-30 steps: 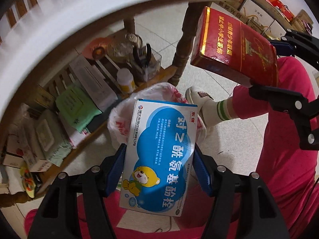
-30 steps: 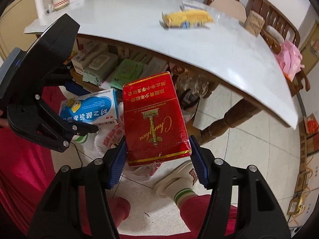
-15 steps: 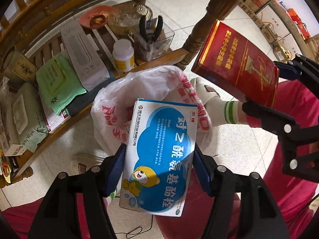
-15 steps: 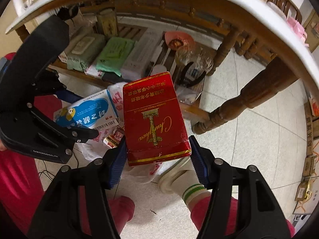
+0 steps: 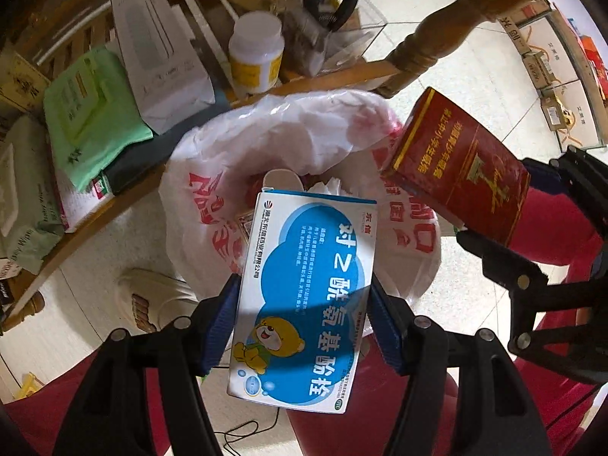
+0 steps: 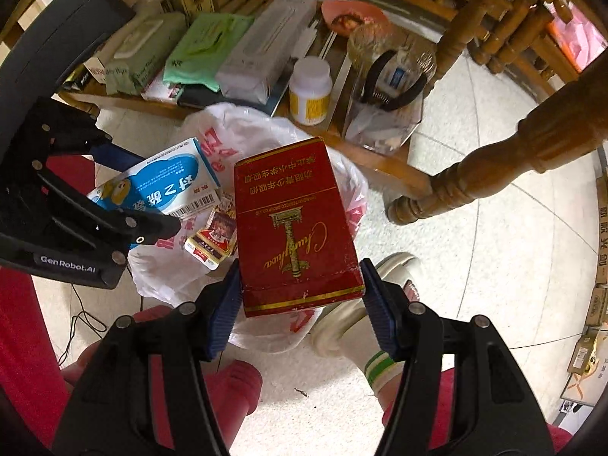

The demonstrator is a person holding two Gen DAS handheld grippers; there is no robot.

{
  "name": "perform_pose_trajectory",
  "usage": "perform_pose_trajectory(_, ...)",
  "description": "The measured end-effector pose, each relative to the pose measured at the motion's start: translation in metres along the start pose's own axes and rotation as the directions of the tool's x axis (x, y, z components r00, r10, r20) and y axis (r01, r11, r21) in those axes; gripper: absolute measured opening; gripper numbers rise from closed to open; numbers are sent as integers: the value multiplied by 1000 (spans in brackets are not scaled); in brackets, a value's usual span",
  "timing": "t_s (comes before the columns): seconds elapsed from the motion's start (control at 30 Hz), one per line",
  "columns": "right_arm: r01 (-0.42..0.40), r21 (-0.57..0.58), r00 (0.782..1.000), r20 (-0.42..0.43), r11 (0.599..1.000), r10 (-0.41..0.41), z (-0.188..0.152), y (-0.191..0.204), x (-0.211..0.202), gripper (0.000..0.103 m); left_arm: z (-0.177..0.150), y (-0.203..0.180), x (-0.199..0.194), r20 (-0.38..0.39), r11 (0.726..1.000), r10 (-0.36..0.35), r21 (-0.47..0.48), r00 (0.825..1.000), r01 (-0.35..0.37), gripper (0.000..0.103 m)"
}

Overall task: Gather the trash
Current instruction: 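Lower both boxes into the bag and open both tools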

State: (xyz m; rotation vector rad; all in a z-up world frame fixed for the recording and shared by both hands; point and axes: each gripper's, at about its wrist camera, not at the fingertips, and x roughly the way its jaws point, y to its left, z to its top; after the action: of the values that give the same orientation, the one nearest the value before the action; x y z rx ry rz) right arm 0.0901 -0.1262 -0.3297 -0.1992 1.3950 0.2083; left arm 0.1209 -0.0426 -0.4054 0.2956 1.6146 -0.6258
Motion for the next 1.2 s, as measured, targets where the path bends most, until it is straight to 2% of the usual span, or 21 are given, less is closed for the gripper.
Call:
perform_pose_trajectory(0.6,-40,-2,995,-88,999,40,13,2,37,59,22,12,47,-100,997,-49,-67,994,42,62)
perform_pose_trajectory(1.2,-44,6,995,-93,999,44,17,2,37,60,12,10,41,-105,999,-24,-43,994,20,63)
